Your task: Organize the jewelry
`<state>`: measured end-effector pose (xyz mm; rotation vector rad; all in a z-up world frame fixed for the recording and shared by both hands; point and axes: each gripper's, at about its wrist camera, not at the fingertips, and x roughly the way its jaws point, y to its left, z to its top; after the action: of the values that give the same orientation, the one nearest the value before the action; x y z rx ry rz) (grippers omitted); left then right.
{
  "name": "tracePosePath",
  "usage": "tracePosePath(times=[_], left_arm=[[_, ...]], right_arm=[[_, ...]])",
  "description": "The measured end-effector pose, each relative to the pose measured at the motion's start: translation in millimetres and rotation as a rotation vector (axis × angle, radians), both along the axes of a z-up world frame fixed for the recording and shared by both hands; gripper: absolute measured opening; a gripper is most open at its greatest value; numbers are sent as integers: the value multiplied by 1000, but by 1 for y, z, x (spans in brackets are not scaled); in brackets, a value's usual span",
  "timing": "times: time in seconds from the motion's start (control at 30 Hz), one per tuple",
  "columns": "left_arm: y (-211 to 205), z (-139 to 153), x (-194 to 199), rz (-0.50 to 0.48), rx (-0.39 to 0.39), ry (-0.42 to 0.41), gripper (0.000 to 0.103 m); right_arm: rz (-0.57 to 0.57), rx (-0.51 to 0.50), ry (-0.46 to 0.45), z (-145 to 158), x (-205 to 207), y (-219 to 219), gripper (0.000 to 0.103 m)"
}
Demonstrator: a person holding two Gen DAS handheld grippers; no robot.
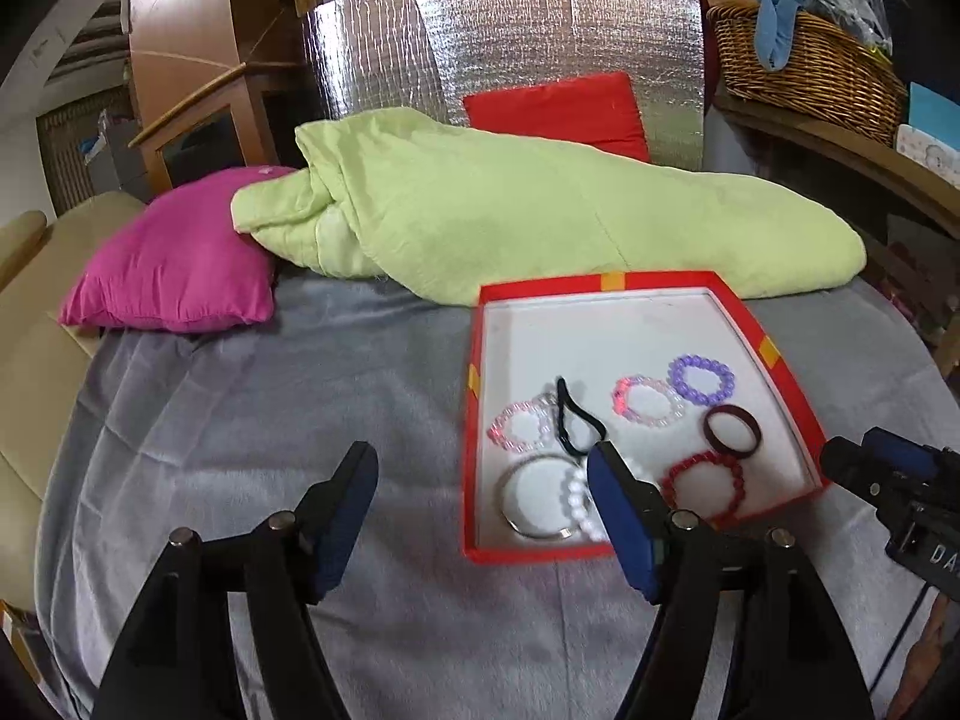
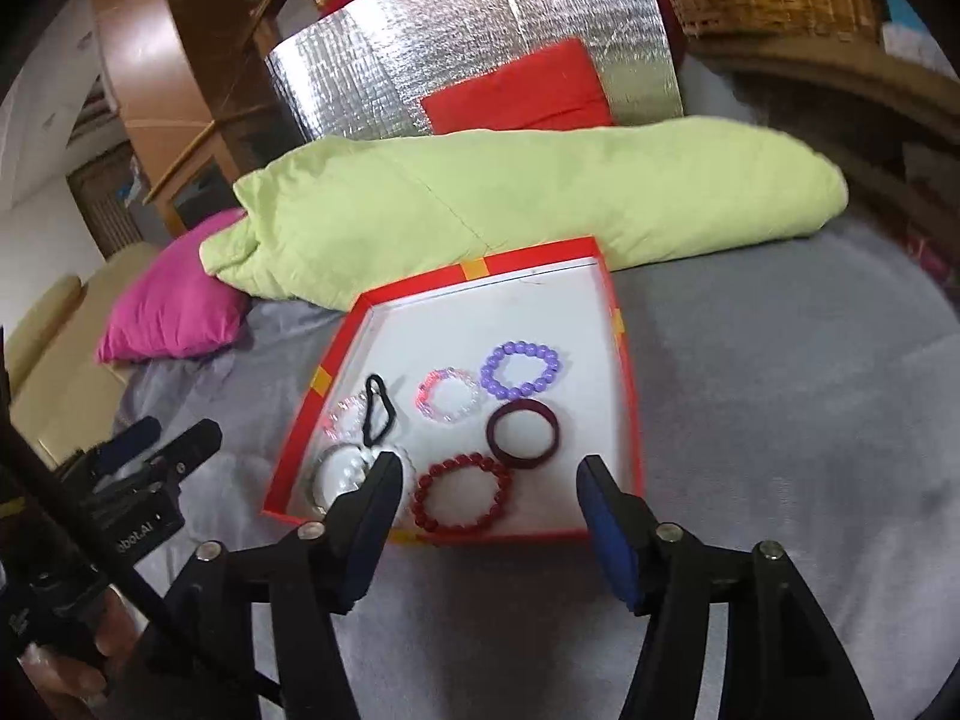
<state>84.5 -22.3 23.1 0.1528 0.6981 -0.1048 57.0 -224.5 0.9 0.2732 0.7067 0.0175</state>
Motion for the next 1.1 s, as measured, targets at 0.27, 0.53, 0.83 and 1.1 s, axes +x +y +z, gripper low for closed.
tracePosePath(times=[0.27,0.53,0.83,1.1], left_arm=[[13,3,-31,37,-57,2,73],[28,-5,-69,89,-24,-12,73],[41,-12,-83,106,-25,-9,73],[48,-16,-78,110,-7,-2,73]], right_arm=[[-34,-127,-6,7,-39,2,66],[-84,-186,-42,17,-84,2,68],[-24,-259,-88,14,-94,32,69],[44,-260,-74,6,-80,56,69]])
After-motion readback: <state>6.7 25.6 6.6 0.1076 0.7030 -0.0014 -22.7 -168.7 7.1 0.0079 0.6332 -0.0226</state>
